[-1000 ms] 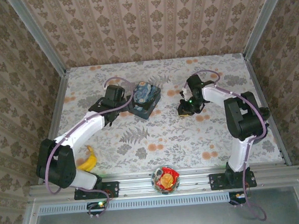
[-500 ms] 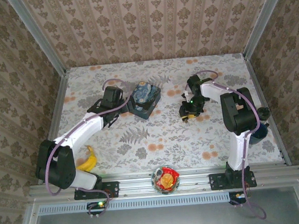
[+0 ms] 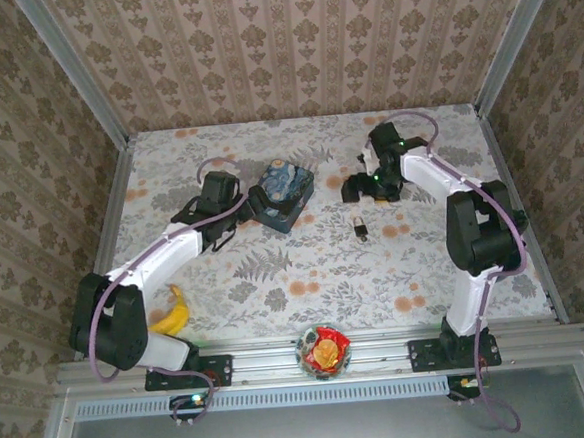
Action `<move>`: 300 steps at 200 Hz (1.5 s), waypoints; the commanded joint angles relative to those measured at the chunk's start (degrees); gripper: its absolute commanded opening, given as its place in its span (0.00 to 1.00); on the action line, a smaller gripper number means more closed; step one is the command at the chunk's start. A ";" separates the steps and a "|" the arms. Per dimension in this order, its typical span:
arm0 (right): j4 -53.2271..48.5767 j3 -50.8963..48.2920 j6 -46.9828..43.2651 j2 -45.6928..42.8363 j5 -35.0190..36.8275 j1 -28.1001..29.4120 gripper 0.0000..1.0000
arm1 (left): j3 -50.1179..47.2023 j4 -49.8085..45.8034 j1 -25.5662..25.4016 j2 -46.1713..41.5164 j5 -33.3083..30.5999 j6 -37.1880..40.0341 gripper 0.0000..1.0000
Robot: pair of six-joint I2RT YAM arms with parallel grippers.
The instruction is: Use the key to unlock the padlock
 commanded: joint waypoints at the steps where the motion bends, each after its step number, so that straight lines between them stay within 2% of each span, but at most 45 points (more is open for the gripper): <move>1: 6.05 4.51 2.02 2.29 1.10 3.08 0.87 | -1.50 4.20 0.11 1.57 3.22 -4.19 1.00; 31: 9.87 13.43 2.14 9.82 2.40 6.41 0.84 | -1.60 7.15 -0.81 4.48 5.19 -5.58 1.00; 80: 8.61 29.43 1.55 22.99 2.42 8.71 0.80 | -0.83 10.25 -2.53 9.30 6.44 -6.70 0.99; 100: 7.51 33.82 2.08 26.40 0.27 9.29 0.74 | -0.31 10.71 -2.57 10.68 5.91 -6.03 0.95; 116: 7.30 34.24 2.58 27.18 -0.69 9.88 0.69 | 0.19 11.13 -2.30 11.90 5.81 -5.22 0.88; 133: 7.37 32.39 2.59 26.30 -0.65 10.62 0.66 | 0.96 12.07 -1.79 13.24 6.02 -3.79 0.80; 149: 8.09 28.86 3.11 24.44 -0.30 11.02 0.53 | 2.05 12.22 -1.19 14.64 6.28 -2.22 0.77; 154: 8.42 27.44 3.39 23.59 -0.07 11.17 0.50 | 2.44 12.30 -1.02 15.00 6.37 -1.58 0.72; 168: 10.00 22.59 4.47 20.66 0.77 11.46 0.45 | 3.56 12.47 -0.67 16.12 6.91 0.04 0.69; 222: 12.25 4.37 12.12 7.39 5.54 13.11 0.43 | 7.49 12.12 -0.21 19.85 11.47 3.39 0.65; 228: 12.64 2.26 13.04 6.04 5.82 13.37 0.43 | 7.81 12.27 -0.27 20.05 12.04 3.59 0.61; 241: 13.73 -1.66 14.83 3.70 6.39 13.95 0.43 | 8.14 12.34 -0.36 20.26 13.18 3.62 0.61; 287: 16.18 -9.75 19.49 -1.29 10.38 16.02 0.43 | 7.01 11.77 -1.49 19.07 13.49 3.38 0.61; 300: 16.55 -10.45 19.98 -1.78 11.02 16.21 0.48 | 6.24 11.86 -1.67 18.62 13.43 3.00 0.61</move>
